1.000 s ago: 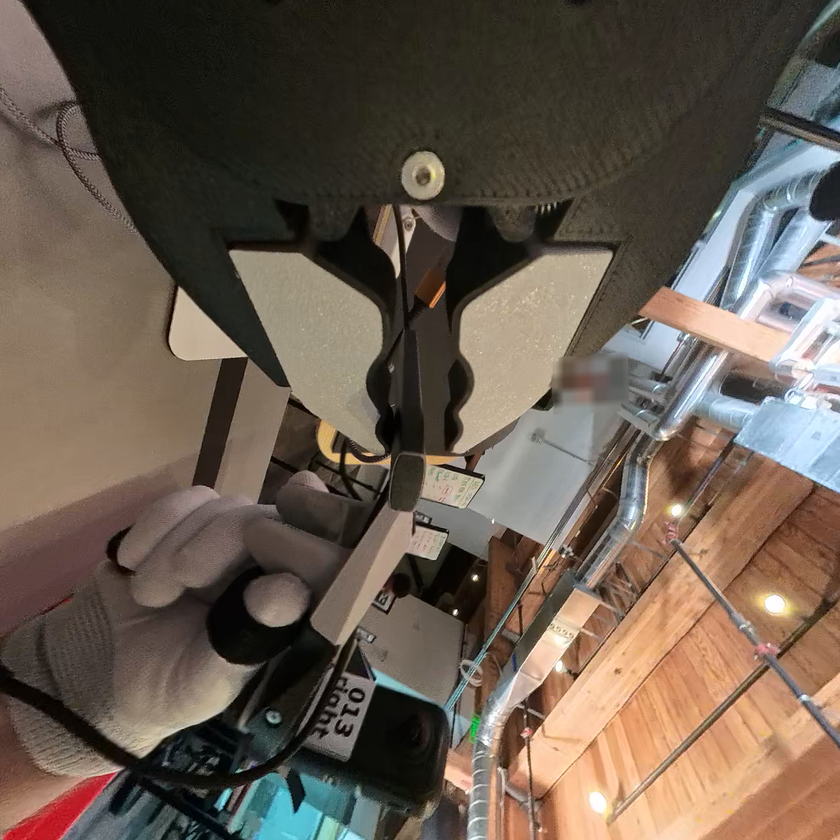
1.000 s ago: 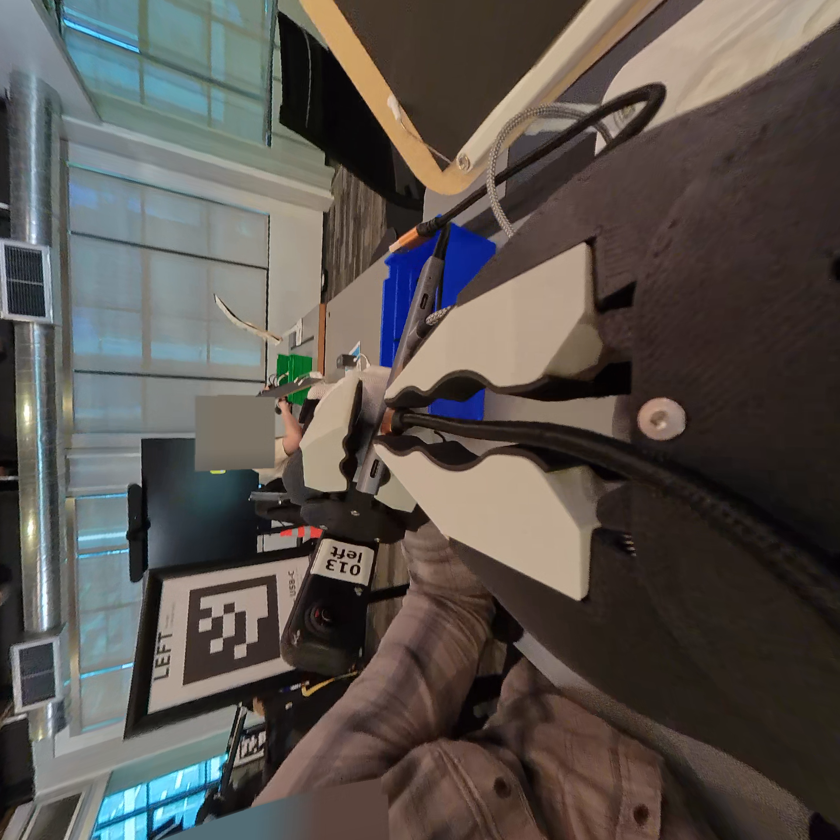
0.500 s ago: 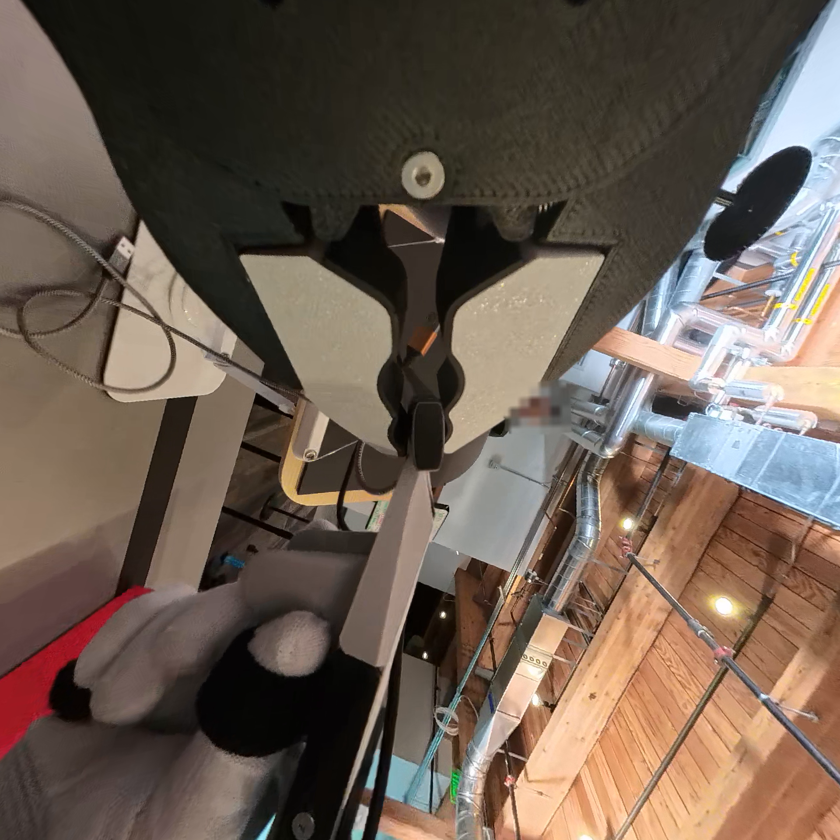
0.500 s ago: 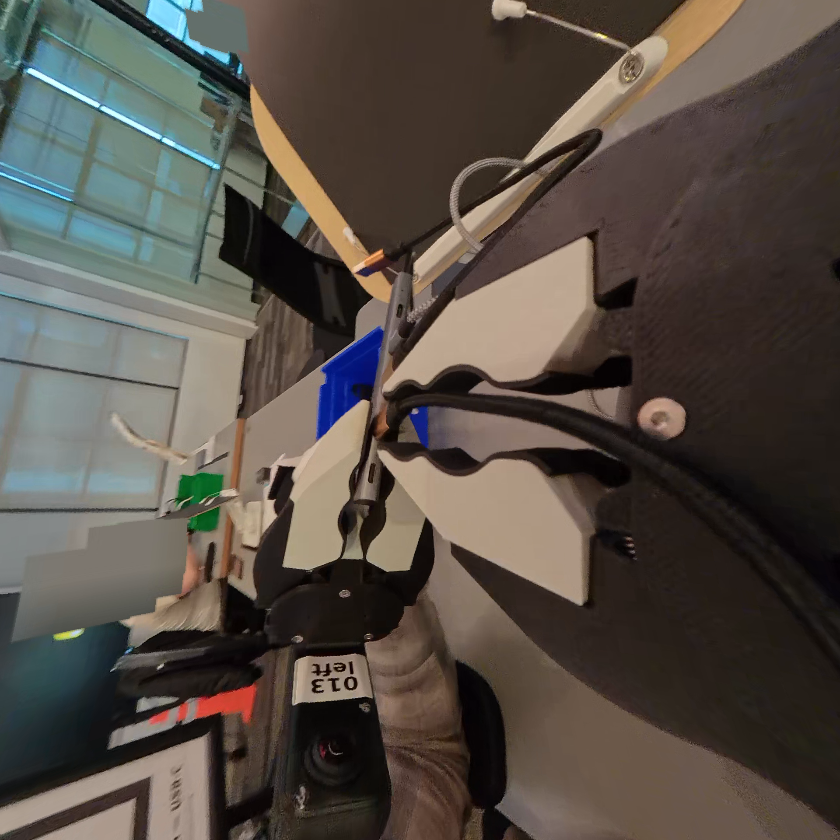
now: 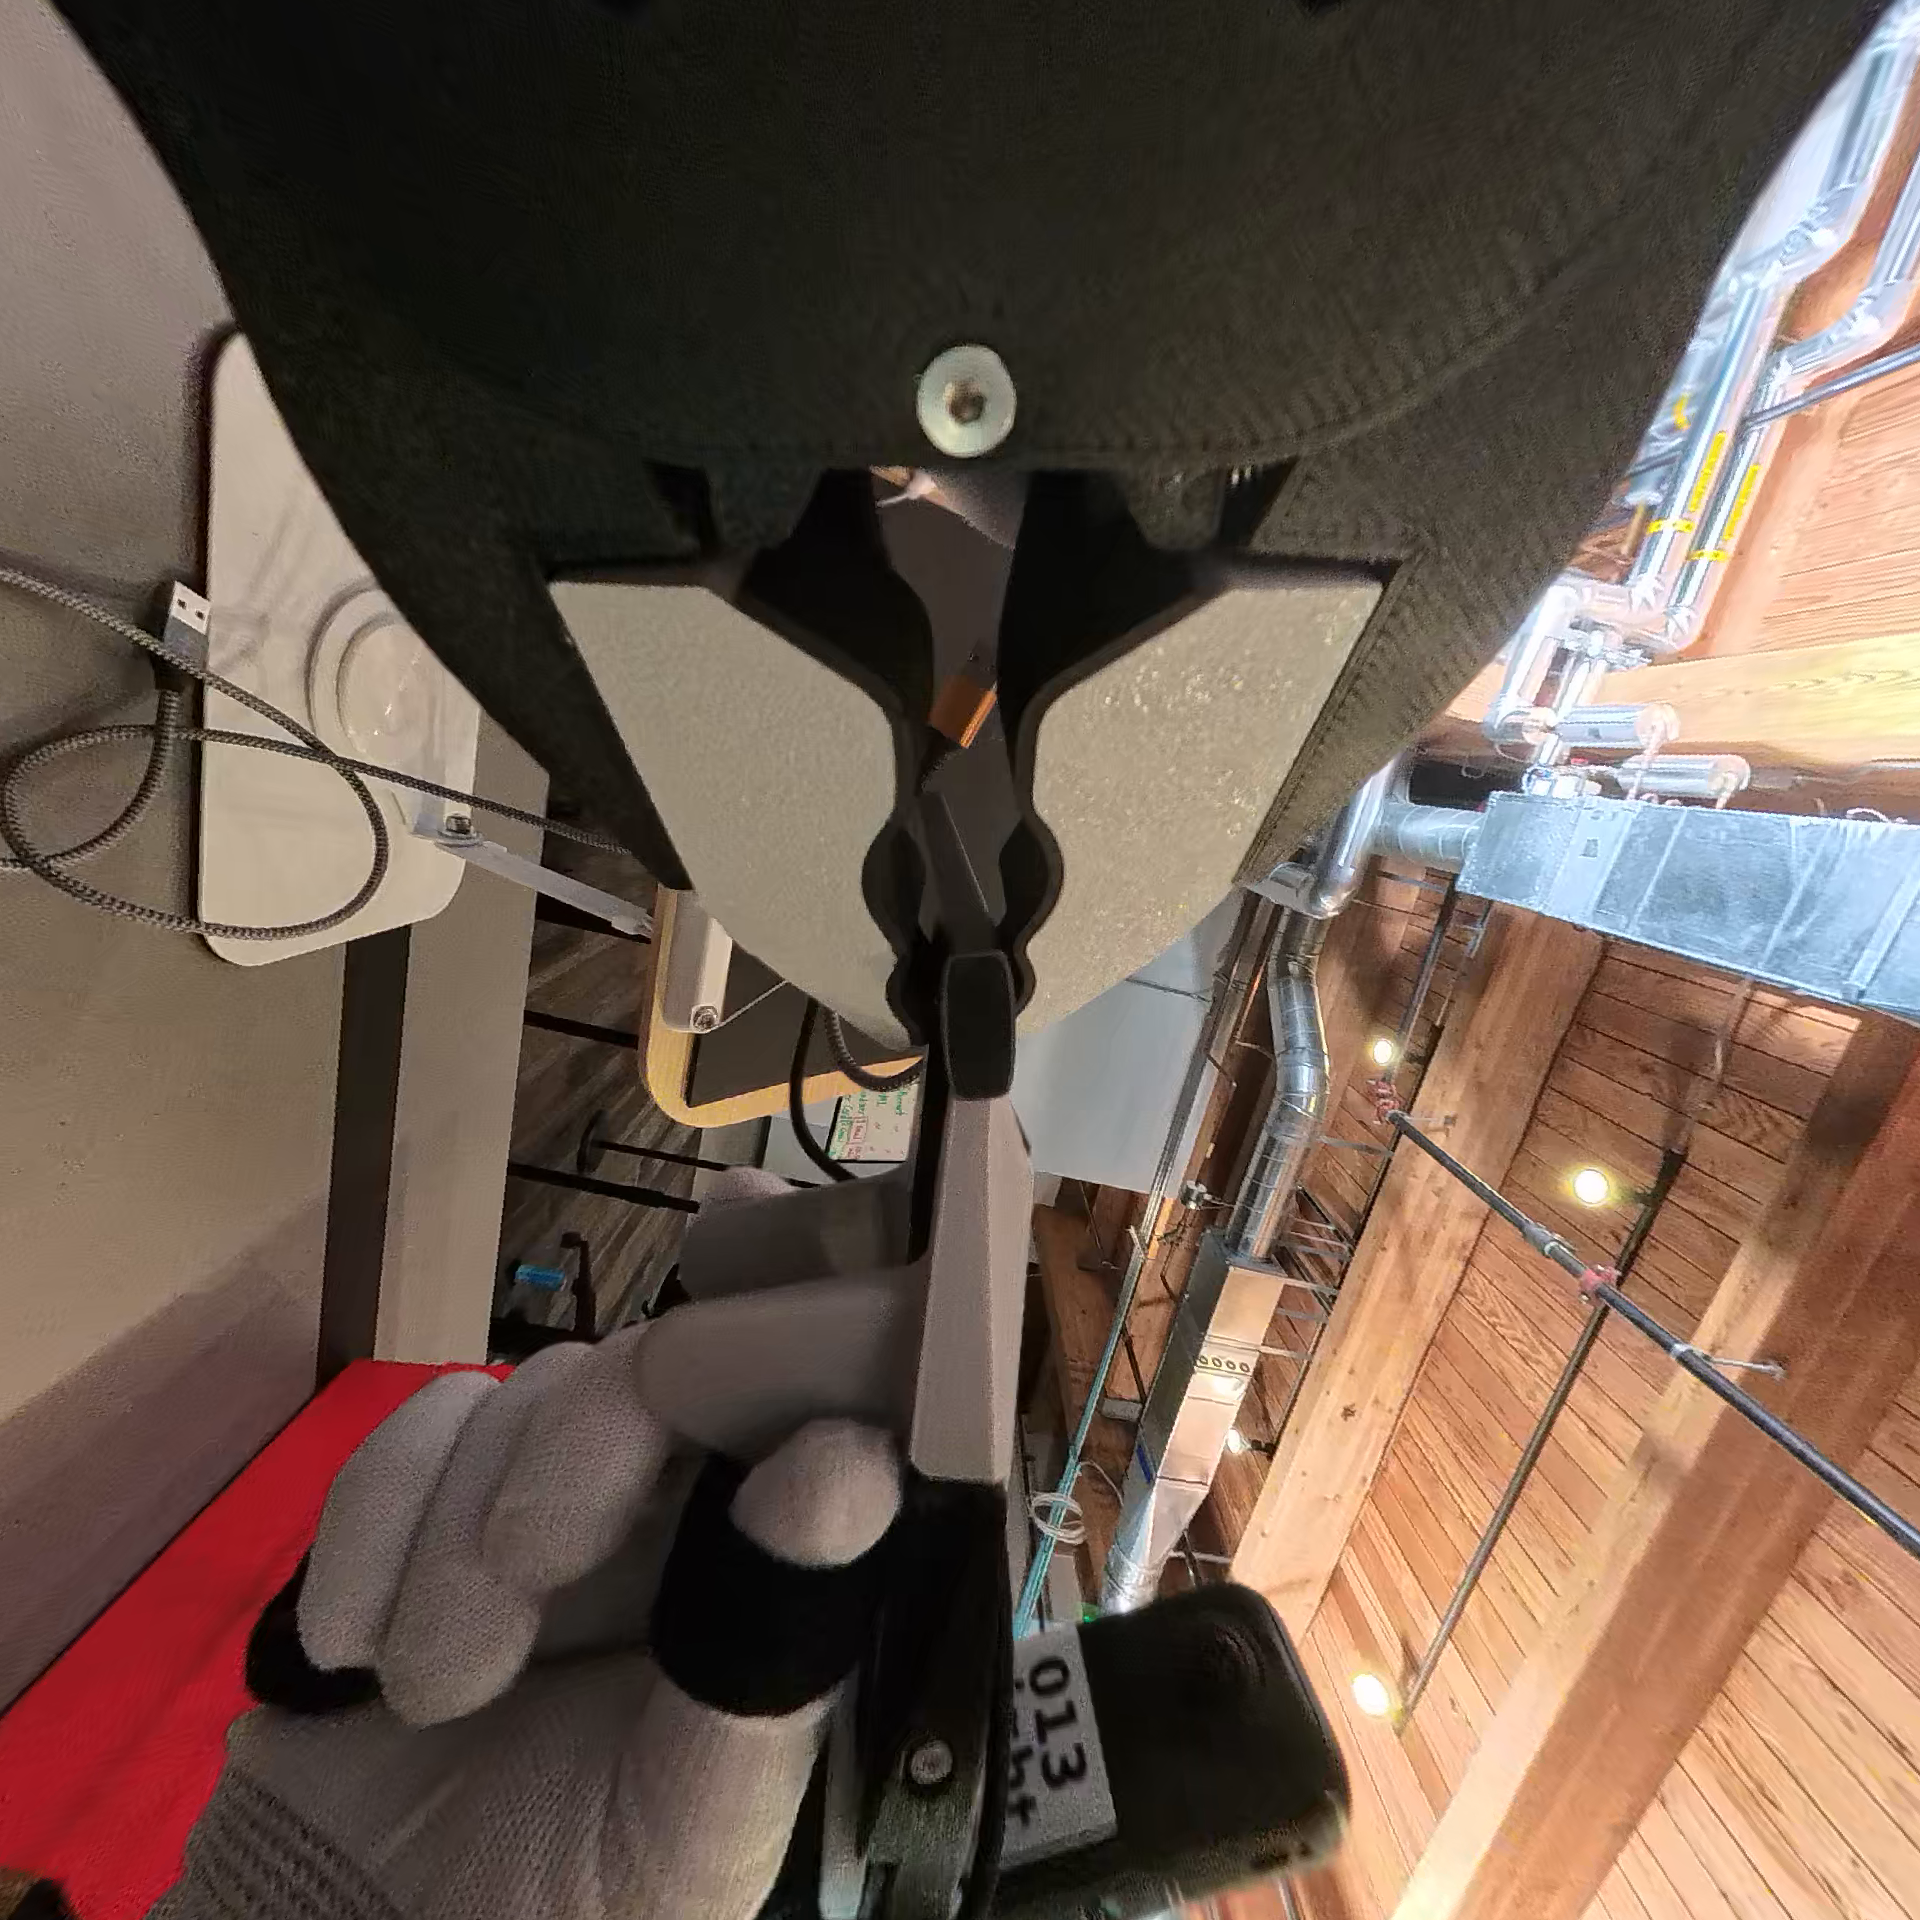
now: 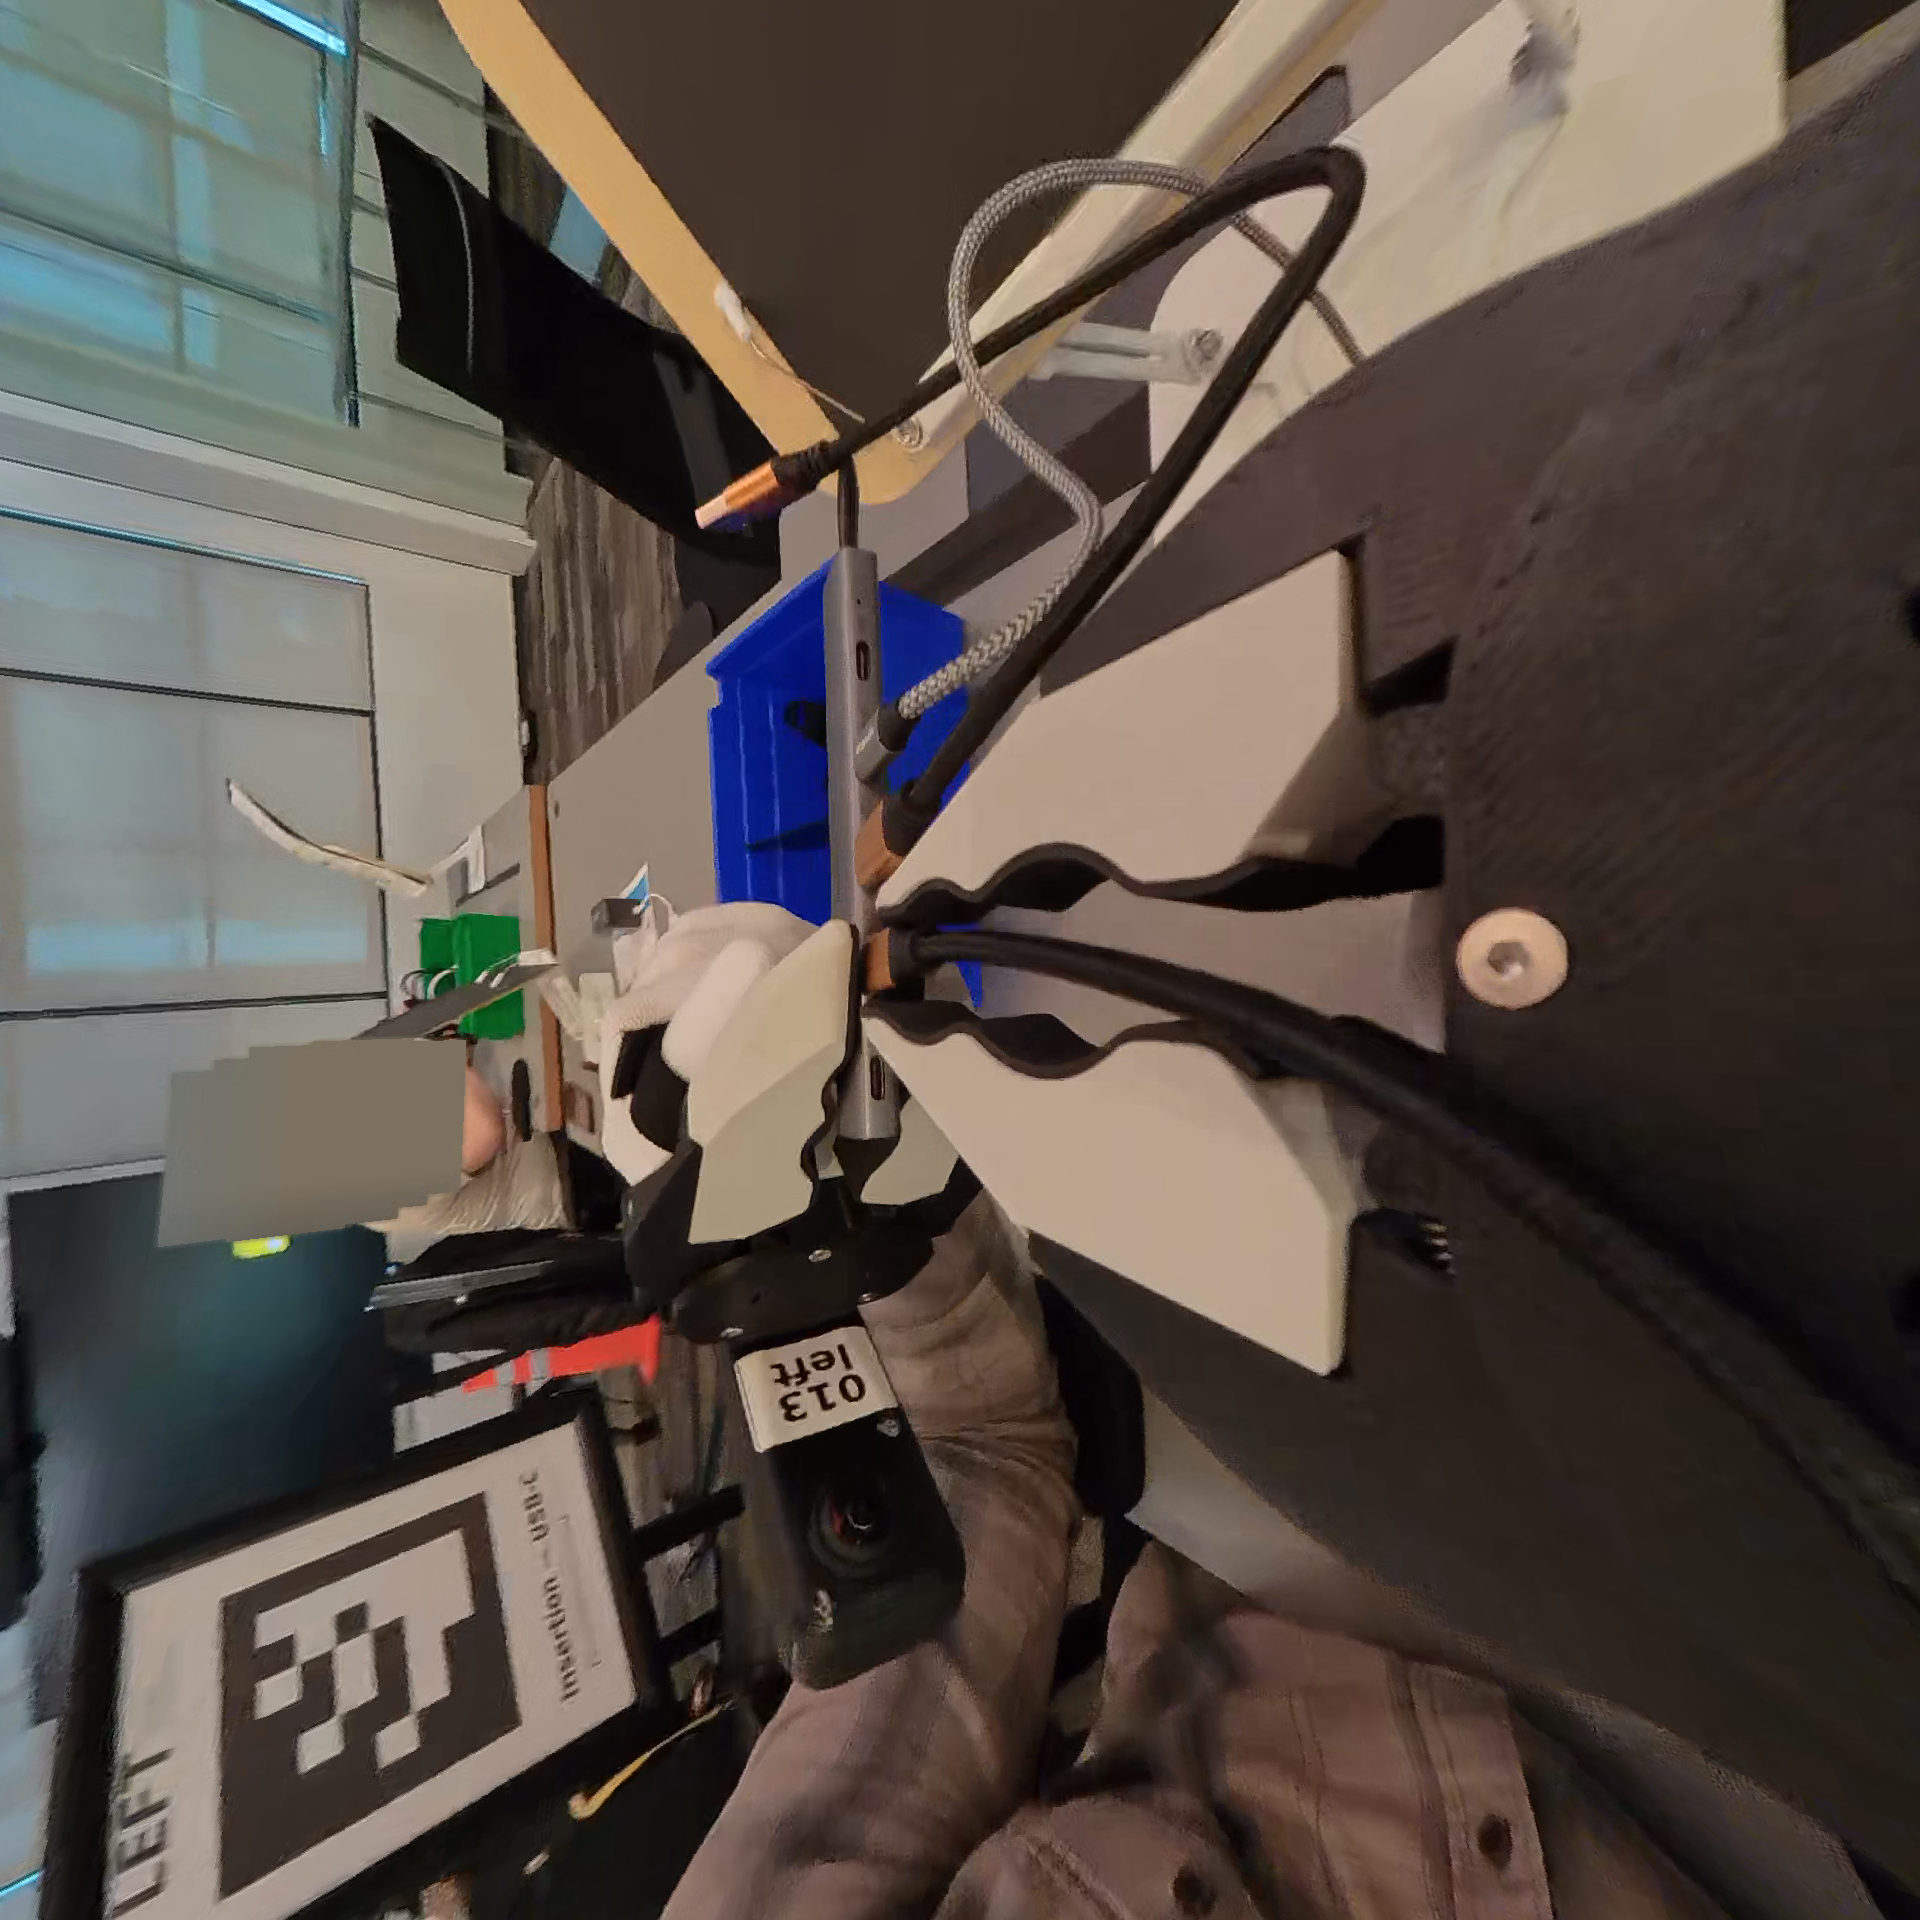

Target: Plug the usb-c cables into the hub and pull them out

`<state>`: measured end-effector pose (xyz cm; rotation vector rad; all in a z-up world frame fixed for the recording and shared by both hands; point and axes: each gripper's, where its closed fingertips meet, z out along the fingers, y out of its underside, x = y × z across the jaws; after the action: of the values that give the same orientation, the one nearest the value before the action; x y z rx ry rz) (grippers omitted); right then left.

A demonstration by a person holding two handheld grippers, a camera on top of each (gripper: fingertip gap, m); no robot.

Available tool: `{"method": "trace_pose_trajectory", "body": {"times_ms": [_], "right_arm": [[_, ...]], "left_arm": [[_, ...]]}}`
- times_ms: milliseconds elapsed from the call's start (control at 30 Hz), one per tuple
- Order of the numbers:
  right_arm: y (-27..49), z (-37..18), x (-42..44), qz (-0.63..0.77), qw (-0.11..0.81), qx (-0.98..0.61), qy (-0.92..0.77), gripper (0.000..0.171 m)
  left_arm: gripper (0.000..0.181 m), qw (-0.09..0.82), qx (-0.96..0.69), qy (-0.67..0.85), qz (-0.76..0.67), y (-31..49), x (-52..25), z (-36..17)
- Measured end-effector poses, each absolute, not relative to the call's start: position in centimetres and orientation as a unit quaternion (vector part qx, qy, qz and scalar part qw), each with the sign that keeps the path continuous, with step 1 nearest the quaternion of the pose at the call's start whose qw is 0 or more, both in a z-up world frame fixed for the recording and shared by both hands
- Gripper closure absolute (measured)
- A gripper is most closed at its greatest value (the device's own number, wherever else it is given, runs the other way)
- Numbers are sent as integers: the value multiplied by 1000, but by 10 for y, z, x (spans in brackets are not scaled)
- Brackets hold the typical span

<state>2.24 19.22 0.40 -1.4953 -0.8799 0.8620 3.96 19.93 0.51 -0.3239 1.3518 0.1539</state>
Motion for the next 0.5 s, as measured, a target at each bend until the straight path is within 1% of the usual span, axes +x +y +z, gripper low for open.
{"method": "trace_pose_trajectory", "body": {"times_ms": [100,367,500], "right_arm": [[191,5,21,392,567,-619,-376,162],[200,15,18,323,616,-610,-380,161],[213,17,21,241,644,-626,-368,162]], "left_arm": [[170,765,-150,623,67,199,39,6],[170,781,-186,595,44,209,35,17],[156,784,-238,572,39,222,32,25]]}}
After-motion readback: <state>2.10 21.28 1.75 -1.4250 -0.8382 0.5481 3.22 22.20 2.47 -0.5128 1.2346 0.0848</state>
